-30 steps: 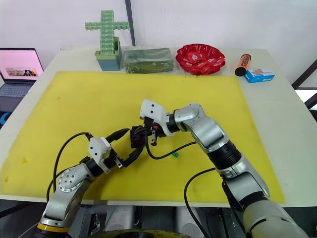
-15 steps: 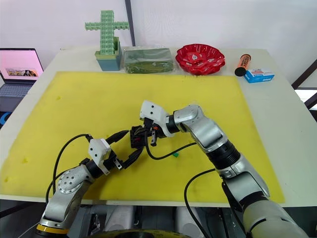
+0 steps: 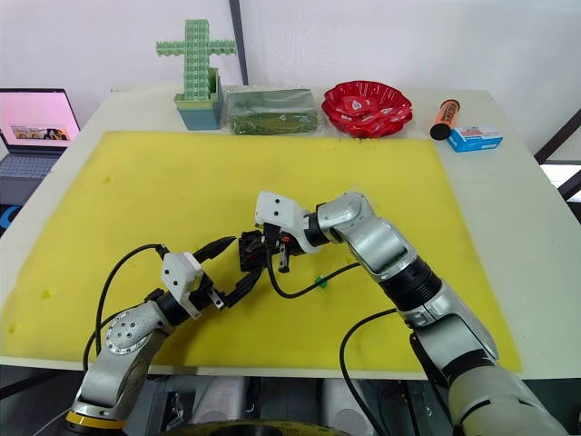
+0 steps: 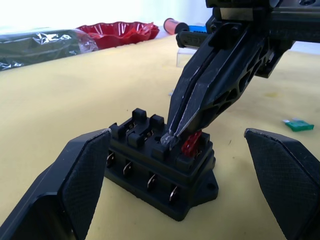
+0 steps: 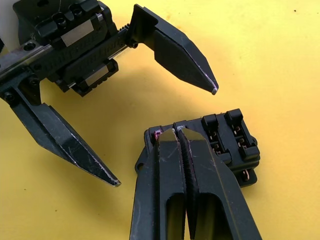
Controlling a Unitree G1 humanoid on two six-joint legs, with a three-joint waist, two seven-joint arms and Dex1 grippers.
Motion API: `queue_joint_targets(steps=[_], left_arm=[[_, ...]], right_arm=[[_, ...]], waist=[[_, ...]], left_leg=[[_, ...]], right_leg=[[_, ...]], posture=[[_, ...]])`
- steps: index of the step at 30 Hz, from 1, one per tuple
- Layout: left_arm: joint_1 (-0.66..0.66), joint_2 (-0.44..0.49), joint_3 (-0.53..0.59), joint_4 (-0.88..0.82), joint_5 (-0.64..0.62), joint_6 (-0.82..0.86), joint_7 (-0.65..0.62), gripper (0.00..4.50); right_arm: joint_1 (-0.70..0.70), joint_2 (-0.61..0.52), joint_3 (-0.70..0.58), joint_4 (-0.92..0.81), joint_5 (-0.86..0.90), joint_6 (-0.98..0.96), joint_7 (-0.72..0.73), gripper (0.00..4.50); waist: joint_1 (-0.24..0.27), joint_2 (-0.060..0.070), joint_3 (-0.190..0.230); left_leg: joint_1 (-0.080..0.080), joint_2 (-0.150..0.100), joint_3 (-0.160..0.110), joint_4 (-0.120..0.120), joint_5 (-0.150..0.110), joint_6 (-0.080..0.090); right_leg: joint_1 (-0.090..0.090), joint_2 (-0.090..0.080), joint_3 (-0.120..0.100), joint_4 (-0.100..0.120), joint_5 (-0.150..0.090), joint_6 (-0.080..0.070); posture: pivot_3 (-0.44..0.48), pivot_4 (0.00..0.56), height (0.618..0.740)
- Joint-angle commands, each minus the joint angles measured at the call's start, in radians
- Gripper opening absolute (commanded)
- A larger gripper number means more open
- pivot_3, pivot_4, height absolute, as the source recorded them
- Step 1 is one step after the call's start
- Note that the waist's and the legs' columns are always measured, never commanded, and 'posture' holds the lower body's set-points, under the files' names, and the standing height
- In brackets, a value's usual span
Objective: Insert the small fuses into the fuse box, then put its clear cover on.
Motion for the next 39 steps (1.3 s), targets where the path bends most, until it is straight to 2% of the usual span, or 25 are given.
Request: queue_joint_targets(steps=[1,15,18,25,30,31,33,36,39], left_arm=[[0.003,0.001,0.0,-0.043,-0.007,0.003,0.008,4.5],[0.022,0.0,-0.001,-0.046,0.004,-0.008,0.012,4.5],[0.027,-0.002,0.006,-0.046,-0.001,-0.008,0.015,4.5],[0.084,0.052,0.055,-0.061,-0.068,-0.027,-0.05,4.5],[0.101,0.19,0.197,-0.121,-0.243,0.045,-0.173,4.5],[0.093,0.226,0.234,-0.122,-0.284,0.068,-0.199,4.5],[0.075,0.279,0.284,-0.115,-0.335,0.105,-0.23,4.5],[0.023,0.356,0.356,-0.089,-0.379,0.158,-0.26,4.5],[-0.076,0.42,0.415,0.041,-0.378,0.183,-0.286,4.5]], right_arm=[[-0.003,0.0,0.025,0.045,-0.031,0.039,-0.014,0.03],[0.001,-0.014,0.049,0.039,-0.029,0.077,0.004,0.03],[-0.002,0.011,-0.004,0.023,0.001,0.055,-0.013,0.03],[0.019,0.019,-0.144,-0.163,0.104,0.097,-0.053,0.03],[0.037,0.004,-0.315,-0.276,0.203,0.179,-0.128,0.03],[0.041,-0.006,-0.349,-0.292,0.217,0.189,-0.142,0.45],[0.058,-0.038,-0.379,-0.318,0.229,0.189,-0.149,0.94],[0.123,-0.095,-0.435,-0.346,0.238,0.167,-0.169,1.98],[0.272,-0.203,-0.521,-0.368,0.212,0.071,-0.147,3.14]], waist=[[0.0,0.0,0.0],[0.001,0.0,-0.002],[0.0,0.0,-0.002],[0.0,0.0,-0.001],[0.001,0.0,-0.001],[0.001,0.0,-0.001],[0.002,0.001,-0.001],[0.002,0.0,-0.001],[0.007,0.0,-0.001]], left_leg=[[0.0,0.0,0.0,0.0,0.0,0.0],[0.001,0.0,0.0,0.0,0.0,0.0],[0.001,0.0,0.0,0.0,0.0,0.0],[-0.002,0.0,0.0,-0.001,0.0,0.0],[-0.002,0.003,0.0,-0.001,0.0,0.0],[-0.002,0.004,0.0,-0.001,0.0,0.0],[-0.002,0.004,0.0,-0.001,0.0,0.0],[-0.002,0.003,0.001,-0.001,0.0,0.0],[-0.003,-0.001,0.002,-0.001,0.0,0.0]], right_leg=[[0.0,0.0,0.0,0.0,0.0,0.0],[0.001,0.0,0.0,0.0,0.0,0.0],[0.001,0.0,0.0,0.0,0.0,-0.001],[-0.003,0.0,0.0,0.0,0.0,0.0],[-0.003,0.0,0.0,0.0,-0.001,-0.001],[-0.003,-0.001,0.0,0.0,-0.001,-0.001],[-0.003,-0.001,0.0,-0.001,-0.001,-0.001],[-0.003,-0.003,0.0,-0.003,-0.001,-0.001],[-0.001,-0.004,0.0,-0.004,-0.001,-0.001]], posture=[[0.0,0.15,0.74],[0.0,0.15,0.74],[0.0,0.15,0.74],[0.0,0.15,0.74],[0.0,0.15,0.74],[0.0,0.15,0.74],[0.0,0.15,0.74],[0.0,0.15,0.74],[0.0,0.15,0.74]])
